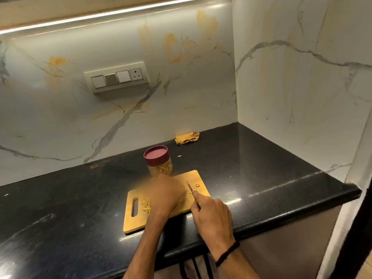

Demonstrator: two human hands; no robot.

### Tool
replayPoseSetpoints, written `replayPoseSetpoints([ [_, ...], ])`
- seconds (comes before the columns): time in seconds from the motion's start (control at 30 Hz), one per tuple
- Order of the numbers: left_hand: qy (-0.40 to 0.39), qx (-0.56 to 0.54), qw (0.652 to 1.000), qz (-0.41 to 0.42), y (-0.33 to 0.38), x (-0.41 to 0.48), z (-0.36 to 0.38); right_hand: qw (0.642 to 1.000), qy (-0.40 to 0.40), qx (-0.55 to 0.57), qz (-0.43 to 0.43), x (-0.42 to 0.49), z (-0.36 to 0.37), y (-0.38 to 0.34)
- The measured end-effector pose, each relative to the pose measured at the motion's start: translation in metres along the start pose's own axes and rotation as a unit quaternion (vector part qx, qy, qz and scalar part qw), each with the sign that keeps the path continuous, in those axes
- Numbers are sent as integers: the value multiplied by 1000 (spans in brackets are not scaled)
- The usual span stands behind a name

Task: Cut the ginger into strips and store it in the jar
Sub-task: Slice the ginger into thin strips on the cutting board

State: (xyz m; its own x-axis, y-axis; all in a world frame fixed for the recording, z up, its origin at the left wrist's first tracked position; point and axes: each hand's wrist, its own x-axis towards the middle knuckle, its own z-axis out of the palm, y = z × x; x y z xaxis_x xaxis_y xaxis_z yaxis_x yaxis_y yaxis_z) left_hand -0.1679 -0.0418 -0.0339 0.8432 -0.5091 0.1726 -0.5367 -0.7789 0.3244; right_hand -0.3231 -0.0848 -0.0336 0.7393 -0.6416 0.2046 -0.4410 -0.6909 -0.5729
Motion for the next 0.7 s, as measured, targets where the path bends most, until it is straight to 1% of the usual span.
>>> replayPoseSetpoints([
  [0.33,0,-3,1000,-5,-3,5,4,1000,-13,-24,-11,14,14,-5],
  [0.57,4,-4,1000,-11,0,5,4,994,-31,-102,-20,5,19,-3],
  [0.7,-5,7,1000,-15,0,3,2,995,-32,-87,-22,-11,15,7],
])
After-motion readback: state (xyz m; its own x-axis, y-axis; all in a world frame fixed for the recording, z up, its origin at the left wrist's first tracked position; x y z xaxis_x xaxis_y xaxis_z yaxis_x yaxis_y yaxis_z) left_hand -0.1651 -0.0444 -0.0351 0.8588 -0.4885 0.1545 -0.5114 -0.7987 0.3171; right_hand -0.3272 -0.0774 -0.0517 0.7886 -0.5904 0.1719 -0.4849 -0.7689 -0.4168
